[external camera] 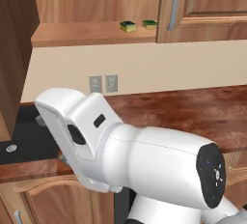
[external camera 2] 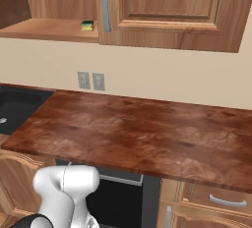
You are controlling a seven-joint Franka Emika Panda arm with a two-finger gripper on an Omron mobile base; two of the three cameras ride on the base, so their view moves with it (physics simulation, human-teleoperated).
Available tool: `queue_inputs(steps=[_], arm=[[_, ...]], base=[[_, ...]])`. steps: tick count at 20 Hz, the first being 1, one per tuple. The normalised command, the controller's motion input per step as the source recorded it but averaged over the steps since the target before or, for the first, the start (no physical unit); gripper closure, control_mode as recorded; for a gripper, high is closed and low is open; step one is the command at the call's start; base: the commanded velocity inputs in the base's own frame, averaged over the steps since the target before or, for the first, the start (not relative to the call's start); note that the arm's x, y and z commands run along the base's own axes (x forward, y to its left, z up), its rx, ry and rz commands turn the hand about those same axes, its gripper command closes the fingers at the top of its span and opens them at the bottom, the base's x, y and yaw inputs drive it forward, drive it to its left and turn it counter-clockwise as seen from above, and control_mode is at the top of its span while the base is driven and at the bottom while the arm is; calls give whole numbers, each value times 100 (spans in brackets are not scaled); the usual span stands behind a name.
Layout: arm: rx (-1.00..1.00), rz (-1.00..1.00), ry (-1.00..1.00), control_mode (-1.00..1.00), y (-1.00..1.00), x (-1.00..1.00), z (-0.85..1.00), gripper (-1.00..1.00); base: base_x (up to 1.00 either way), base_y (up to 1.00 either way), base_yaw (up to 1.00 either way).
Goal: Pick up the sponge and sponge from the sink, and place them back in the cabinet, and close the cabinet doors.
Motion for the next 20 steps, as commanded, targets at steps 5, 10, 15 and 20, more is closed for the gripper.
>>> queue_inputs(steps=[5, 10, 15, 20], arm=[[0, 0, 5, -100, 20, -18, 10, -100], [0, 0, 11, -100, 19, -14, 13, -100], [5, 0, 12, -100, 15, -20, 13, -100], [5, -3, 1, -100, 21, -25, 5, -100]], base=[[0, 0, 0], [0, 0, 0], [0, 0, 0], [0, 0, 0]])
